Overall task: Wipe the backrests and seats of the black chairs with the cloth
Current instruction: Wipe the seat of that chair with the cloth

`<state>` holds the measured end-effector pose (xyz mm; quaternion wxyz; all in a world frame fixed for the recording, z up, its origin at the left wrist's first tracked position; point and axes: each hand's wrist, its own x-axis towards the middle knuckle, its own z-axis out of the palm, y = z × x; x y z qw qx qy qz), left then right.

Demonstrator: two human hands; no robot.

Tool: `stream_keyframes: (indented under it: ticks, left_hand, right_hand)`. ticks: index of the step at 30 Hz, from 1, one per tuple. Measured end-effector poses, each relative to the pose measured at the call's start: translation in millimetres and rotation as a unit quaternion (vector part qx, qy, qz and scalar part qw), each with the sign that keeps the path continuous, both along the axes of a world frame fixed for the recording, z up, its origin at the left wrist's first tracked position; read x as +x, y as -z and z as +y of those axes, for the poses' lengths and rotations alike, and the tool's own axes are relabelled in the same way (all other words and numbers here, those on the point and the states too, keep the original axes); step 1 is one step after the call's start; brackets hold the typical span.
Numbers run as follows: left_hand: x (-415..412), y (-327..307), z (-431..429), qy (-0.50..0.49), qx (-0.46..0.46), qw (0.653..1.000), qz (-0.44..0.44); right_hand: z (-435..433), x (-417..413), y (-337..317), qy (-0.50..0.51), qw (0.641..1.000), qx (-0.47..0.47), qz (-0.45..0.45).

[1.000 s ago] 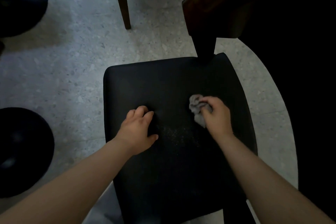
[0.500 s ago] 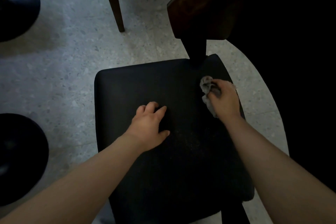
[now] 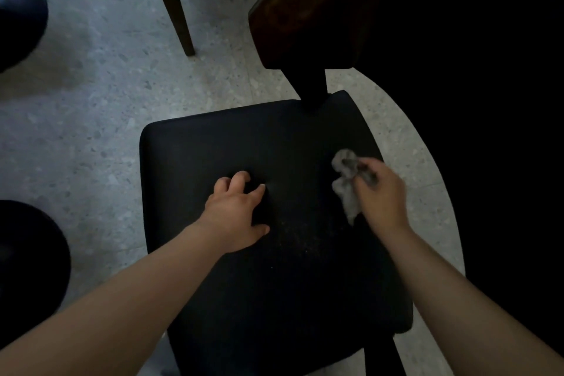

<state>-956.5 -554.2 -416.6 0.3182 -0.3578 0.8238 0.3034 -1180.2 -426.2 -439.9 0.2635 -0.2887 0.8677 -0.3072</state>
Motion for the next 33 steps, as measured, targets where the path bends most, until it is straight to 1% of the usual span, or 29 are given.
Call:
stream_keyframes:
  ticks: [2,4,6,8,11,14,17,18,19,22,23,25,27,30,31,33]
  left_hand:
    - [0.5,1.1,0.0,0.000,0.000,1.000,0.000]
    - [0.6,1.9,-0.6,0.000,0.000,1.000,-0.001]
    - [0.5,2.5,-0.4,0.001,-0.002,1.000,-0.001]
    - [0.3,3.7,0.2,0.001,-0.005,1.000,0.001]
    - [-0.5,4.5,0.8,-0.001,-0.005,1.000,-0.001]
    - [-1.4,3.8,0.4,0.001,-0.001,1.000,-0.007]
    - [-1.9,3.3,1.3,-0.002,-0.001,1.000,-0.011]
    - [-2.3,2.6,1.7,-0.002,-0.003,1.000,-0.013]
    - [-3.1,2.3,2.4,-0.002,-0.004,1.000,-0.017]
    - [-5.4,1.6,4.5,-0.001,-0.006,1.000,-0.024]
    - [-5.7,2.3,5.0,0.000,-0.009,1.000,-0.025]
    - [-5.0,4.2,6.0,0.002,-0.015,1.000,-0.027]
    - [-4.1,5.6,7.3,0.006,-0.021,0.999,-0.029]
    - [-3.8,6.0,7.0,0.011,-0.024,0.999,-0.032]
    - [-3.7,6.3,6.5,0.011,-0.022,0.999,-0.032]
    - [-3.8,7.0,6.2,0.013,-0.019,0.999,-0.032]
  right_hand:
    - [-11.2,-15.4,3.6,0.008,0.999,0.015,0.027]
    - [-20.1,-15.7,12.0,0.003,0.999,0.036,0.032]
    - [-26.3,-8.9,20.3,0.040,0.998,0.045,0.034]
    - [-31.8,-4.6,27.7,0.088,0.993,0.040,0.063]
    - [-32.6,0.8,30.2,0.090,0.988,0.062,0.106]
    - [-12.0,20.5,18.2,0.012,0.996,0.063,0.070]
    - [19.3,39.5,7.4,-0.088,0.993,0.072,-0.031]
    - [27.7,41.2,4.2,-0.106,0.991,0.070,-0.040]
    - [32.7,38.1,0.4,-0.100,0.993,0.057,-0.027]
    - [28.9,3.2,-1.8,-0.003,0.998,-0.012,0.058]
    - [23.4,-12.7,1.6,0.022,0.997,-0.009,0.080]
    - [10.9,-36.4,14.3,0.038,0.992,0.038,0.111]
    - [3.7,-38.3,29.0,0.038,0.991,0.076,0.100]
    - [6.6,-12.4,31.1,0.054,0.991,0.059,0.108]
    - [12.8,-1.9,26.9,0.046,0.993,0.046,0.097]
    - [28.9,19.5,17.1,-0.004,0.998,0.038,0.043]
